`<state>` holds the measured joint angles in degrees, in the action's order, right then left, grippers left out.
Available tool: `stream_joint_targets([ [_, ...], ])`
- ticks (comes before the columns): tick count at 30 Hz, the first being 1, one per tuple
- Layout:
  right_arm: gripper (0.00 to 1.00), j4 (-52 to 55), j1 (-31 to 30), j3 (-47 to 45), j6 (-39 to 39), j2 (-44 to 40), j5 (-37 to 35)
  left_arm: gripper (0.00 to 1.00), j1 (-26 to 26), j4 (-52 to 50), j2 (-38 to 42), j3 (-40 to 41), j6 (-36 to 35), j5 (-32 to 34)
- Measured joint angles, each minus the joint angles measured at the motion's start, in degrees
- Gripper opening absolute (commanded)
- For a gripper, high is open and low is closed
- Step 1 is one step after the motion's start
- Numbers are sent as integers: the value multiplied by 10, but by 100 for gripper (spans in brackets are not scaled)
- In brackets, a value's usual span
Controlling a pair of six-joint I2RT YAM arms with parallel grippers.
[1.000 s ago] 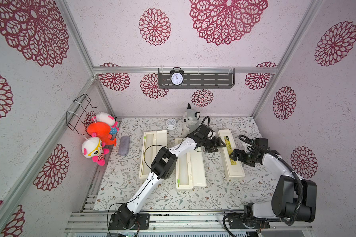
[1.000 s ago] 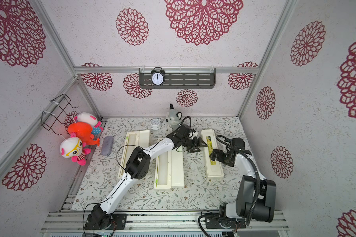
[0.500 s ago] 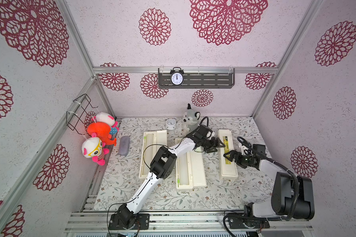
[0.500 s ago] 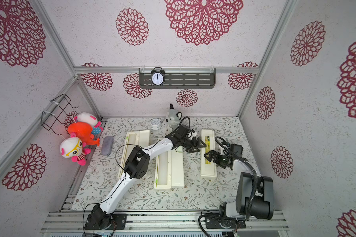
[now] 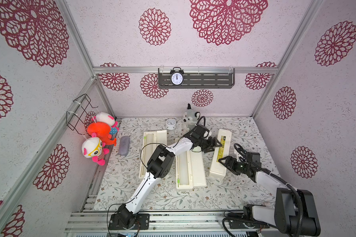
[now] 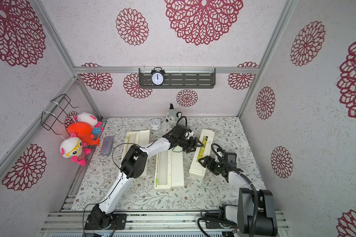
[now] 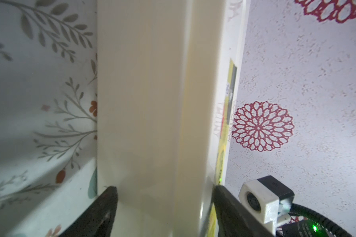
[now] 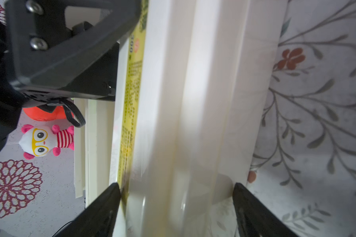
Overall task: Put plastic wrap rolls into dispensers
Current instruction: Close the lid on the plastic wrap cutting box.
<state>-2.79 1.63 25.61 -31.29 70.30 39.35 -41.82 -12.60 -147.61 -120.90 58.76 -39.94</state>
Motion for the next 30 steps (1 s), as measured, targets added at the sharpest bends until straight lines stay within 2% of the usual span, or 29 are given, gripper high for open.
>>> stream_joint_targets([
  [6, 74, -5, -13, -14, -49, -26, -1, 77, -1, 7, 21, 31, -2, 9],
  [16, 70, -93, -13, -34, -146, -30, 2, 77, -3, 4, 36, 49, -7, 26],
  [18, 72, -101, -15, -39, -163, -37, 2, 77, -3, 9, 37, 54, -7, 28],
  [22, 84, -82, -35, -42, -179, -57, -7, 77, -5, 28, 45, 73, -5, 32],
  [27, 85, -32, -78, -41, -196, -82, -47, 77, -9, 49, 58, 99, 0, 40],
  [30, 80, -11, -101, -34, -212, -86, -83, 76, -10, 53, 62, 104, 2, 46],
])
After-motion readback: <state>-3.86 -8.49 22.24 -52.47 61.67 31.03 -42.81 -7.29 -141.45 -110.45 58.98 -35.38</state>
